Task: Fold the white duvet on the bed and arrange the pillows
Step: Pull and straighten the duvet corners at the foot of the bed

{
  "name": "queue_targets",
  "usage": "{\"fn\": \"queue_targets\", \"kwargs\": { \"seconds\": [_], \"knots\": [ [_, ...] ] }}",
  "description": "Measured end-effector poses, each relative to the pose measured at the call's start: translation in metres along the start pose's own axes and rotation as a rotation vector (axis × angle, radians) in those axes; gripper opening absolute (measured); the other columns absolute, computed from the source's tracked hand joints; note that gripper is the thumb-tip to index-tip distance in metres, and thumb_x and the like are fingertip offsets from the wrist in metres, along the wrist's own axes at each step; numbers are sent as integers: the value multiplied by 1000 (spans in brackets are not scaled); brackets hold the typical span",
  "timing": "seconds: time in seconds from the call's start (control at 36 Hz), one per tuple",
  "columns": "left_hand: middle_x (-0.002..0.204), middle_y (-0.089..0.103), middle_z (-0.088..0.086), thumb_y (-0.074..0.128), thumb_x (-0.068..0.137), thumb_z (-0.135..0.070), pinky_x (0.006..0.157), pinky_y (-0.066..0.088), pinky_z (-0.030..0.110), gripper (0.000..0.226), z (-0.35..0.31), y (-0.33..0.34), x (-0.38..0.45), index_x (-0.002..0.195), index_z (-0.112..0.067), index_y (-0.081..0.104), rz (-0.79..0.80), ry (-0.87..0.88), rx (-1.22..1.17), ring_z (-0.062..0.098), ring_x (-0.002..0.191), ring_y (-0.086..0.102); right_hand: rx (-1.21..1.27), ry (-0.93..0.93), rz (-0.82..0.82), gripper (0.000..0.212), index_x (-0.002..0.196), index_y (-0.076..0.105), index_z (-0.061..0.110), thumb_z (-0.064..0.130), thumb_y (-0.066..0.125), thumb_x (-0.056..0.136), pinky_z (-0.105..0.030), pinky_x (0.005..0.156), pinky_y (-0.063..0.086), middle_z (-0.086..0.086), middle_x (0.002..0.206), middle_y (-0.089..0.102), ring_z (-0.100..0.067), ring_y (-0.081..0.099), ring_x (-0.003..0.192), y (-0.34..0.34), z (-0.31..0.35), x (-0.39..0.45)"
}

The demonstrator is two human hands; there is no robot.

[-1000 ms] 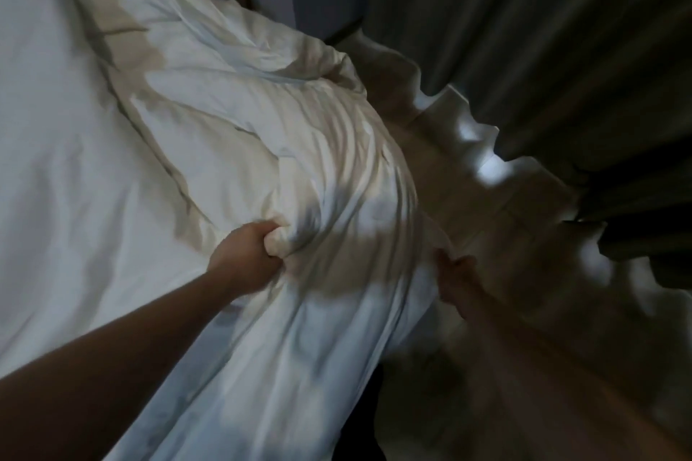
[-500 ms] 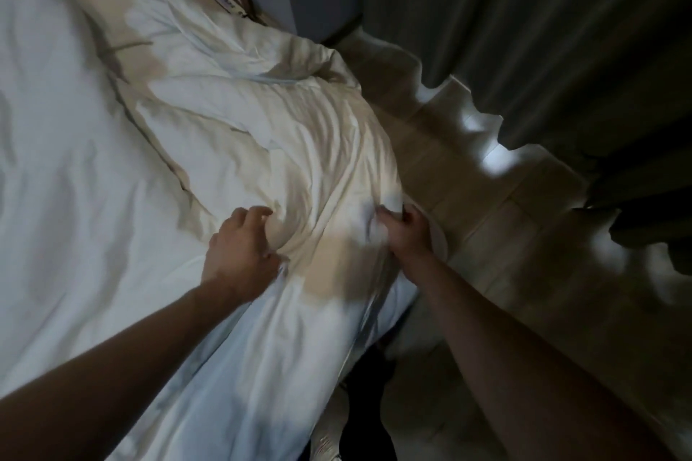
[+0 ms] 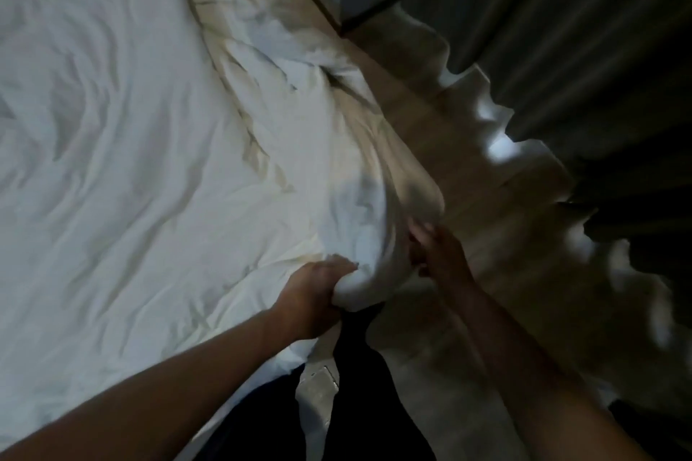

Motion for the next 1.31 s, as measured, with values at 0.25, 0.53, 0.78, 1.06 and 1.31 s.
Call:
{"fn": "queue_targets", "kwargs": {
  "seconds": [0.25, 0.53, 0.78, 1.06, 1.31],
  "knots": [
    [87, 64, -6, 63, 57, -16, 66, 32, 11, 35, -11, -48, -44, 86, -31, 52, 273, 143, -25, 14, 82, 62, 0, 161, -70, 110, 156, 18, 20, 68, 70, 72, -48, 102, 47, -6, 153, 34, -31, 45, 132, 38, 61, 98],
    [96, 69, -7, 58, 60, -27, 75, 50, 32, 35, 6, -52, -56, 95, -28, 65, 267, 96, 47, 20, 93, 64, 106, 256, 82, 88, 143, 43, 7, 45, 82, 73, -34, 80, 52, -13, 133, 59, -31, 62, 110, 106, 45, 107],
    [99, 71, -4, 71, 57, -36, 76, 51, 33, 39, 59, -105, -97, 95, -33, 65, -95, -262, 98, 26, 94, 67, 434, -295, -329, 63, 144, 41, 8, 12, 70, 88, -27, 102, 45, -1, 130, 53, -16, 54, 115, 18, 121, 2],
    [82, 65, -13, 67, 62, -25, 62, 42, 19, 25, 24, -165, -155, 87, -24, 67, -255, -11, 46, 16, 76, 62, 698, -650, -606, 33, 113, 57, 4, -5, 67, 83, -28, 79, 58, -9, 105, 66, -16, 68, 92, -7, 112, -167],
    [115, 66, -3, 72, 69, -43, 88, 47, 33, 50, 31, -85, -186, 116, -29, 64, 152, -27, 313, 23, 107, 60, 88, -164, -792, 40, 123, 58, -3, 5, 64, 85, -38, 97, 45, -25, 121, 62, -37, 59, 115, 16, -69, -143]
  ]
}}
Point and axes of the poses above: each hand's wrist, its own x-axis towards the middle knuckle, its own y-axis out of the palm, z = x × y, the point moved 7 cm from there along x, towards the middle knuckle
